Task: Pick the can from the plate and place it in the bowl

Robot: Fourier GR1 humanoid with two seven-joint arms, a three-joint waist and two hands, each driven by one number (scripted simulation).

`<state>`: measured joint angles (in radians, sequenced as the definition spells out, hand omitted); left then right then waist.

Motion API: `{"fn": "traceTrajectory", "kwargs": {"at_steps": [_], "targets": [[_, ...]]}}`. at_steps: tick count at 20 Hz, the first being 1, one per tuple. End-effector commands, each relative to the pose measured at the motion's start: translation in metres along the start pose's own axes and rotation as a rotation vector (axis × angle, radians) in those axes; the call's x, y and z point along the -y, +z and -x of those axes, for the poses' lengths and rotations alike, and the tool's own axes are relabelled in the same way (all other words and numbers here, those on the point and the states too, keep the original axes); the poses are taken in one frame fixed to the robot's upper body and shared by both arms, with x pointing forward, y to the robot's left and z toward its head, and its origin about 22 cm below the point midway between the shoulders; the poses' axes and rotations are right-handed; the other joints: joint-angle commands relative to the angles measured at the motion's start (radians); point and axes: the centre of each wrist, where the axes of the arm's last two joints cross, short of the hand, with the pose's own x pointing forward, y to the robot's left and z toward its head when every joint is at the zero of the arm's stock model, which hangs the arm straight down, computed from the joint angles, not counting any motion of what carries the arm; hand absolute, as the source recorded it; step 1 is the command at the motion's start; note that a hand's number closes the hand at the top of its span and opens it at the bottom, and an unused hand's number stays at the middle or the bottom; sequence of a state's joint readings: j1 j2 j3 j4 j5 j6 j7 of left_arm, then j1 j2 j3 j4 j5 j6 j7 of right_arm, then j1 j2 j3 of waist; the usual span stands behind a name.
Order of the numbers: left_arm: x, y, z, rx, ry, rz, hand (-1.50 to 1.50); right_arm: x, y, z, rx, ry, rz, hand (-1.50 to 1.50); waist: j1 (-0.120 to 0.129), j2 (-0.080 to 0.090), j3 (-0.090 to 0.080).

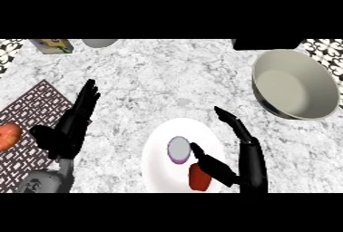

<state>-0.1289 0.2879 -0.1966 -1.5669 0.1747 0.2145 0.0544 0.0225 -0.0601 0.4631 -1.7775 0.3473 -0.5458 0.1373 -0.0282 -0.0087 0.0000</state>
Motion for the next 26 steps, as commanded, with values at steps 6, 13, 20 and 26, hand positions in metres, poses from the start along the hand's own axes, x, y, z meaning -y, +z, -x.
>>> {"fn": "traceTrajectory", "kwargs": {"at_steps": [6, 13, 20, 26], "targets": [[0.009, 0.001, 0.011, -0.007, 0.002, 0.0, 0.0, -0.056, 0.067, -0.029, 0.195, 0.038, 0.242, -1.5, 0.021, 0.006, -0.002], [0.021, 0.0, -0.001, 0.013, 0.001, 0.004, 0.0, -0.026, 0.052, -0.068, -0.041, 0.208, 0.199, -1.5, 0.026, 0.006, -0.003], [0.025, 0.0, 0.006, -0.004, -0.008, 0.008, 0.0, -0.026, 0.03, -0.096, -0.282, 0.282, 0.067, -1.5, 0.038, 0.009, -0.002], [0.011, -0.018, 0.001, -0.016, -0.002, 0.001, 0.0, -0.037, 0.021, -0.076, -0.443, 0.321, -0.043, -1.5, 0.031, 0.011, 0.0]]}}
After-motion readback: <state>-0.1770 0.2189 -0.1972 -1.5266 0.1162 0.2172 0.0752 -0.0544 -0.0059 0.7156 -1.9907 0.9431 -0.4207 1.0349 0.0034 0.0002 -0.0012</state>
